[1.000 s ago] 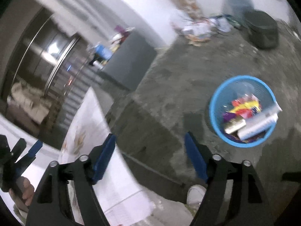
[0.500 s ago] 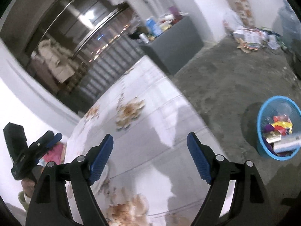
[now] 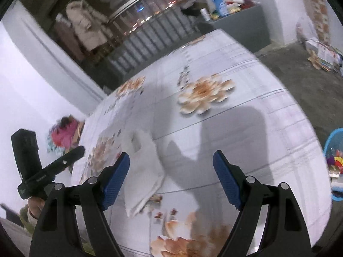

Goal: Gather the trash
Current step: 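Grasp the white tissue with the right tool while the left tool grasps the clear red-print bag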

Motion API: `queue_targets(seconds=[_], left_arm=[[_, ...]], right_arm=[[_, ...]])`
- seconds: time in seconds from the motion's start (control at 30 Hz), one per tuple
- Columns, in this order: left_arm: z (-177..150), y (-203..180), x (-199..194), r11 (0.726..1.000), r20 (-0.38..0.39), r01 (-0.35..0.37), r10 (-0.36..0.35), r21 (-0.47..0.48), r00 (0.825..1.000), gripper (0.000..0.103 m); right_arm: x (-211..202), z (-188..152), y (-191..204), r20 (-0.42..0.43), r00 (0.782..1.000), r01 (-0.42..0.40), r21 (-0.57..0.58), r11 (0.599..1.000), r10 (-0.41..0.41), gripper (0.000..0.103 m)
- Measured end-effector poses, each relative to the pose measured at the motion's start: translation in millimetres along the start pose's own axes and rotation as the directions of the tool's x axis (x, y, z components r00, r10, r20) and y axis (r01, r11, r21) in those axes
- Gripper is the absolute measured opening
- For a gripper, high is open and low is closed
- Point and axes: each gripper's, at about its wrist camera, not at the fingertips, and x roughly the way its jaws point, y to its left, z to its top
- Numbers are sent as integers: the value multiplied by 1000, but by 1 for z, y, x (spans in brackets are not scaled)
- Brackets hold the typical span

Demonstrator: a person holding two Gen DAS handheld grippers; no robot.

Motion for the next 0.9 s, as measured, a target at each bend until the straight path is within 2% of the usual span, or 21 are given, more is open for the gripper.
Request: queue_targets(seconds=[0.13, 0.23, 0.37, 0.47, 0.5, 0.57, 0.73, 0.8, 0.87, 0.9], left_arm=[[-13, 7, 12, 1000, -56, -5, 5, -5, 998, 59], [-25, 12, 19, 999, -119, 29, -34, -44, 992, 50], [-39, 13, 23, 993, -176, 82, -97, -88, 980, 44], [-47, 15, 33, 984, -212, 112, -140, -141, 967, 41], [-47, 15, 33, 982, -198, 115, -143, -147, 970, 36], [-48, 16, 35, 980, -191, 117, -147, -160, 970, 35], [-44, 21, 44, 957, -158, 170, -210, -237, 965, 34], [-44, 23, 44, 937, -129, 209, -253, -281, 959, 34], [-43, 23, 41, 908, -71, 280, -316, -310, 946, 34], [-41, 21, 40, 905, -55, 294, -326, -308, 944, 34]], right_arm=[[19, -5, 23, -46, 999, 7, -68, 998, -10, 78], [33, -7, 37, -77, 997, 7, -104, 995, -15, 74], [55, -8, 50, -120, 992, 20, -155, 988, -39, 67], [69, -12, 55, -161, 984, 39, -192, 981, -71, 56], [71, -14, 58, -151, 984, 61, -213, 975, -95, 51], [74, -14, 61, -149, 981, 81, -245, 966, -121, 45], [73, -13, 54, -146, 982, 83, -234, 969, -119, 30], [73, -12, 51, -146, 983, 78, -223, 972, -112, 25], [73, -11, 48, -146, 984, 69, -207, 976, -101, 23], [72, -11, 45, -146, 985, 62, -199, 978, -92, 22]])
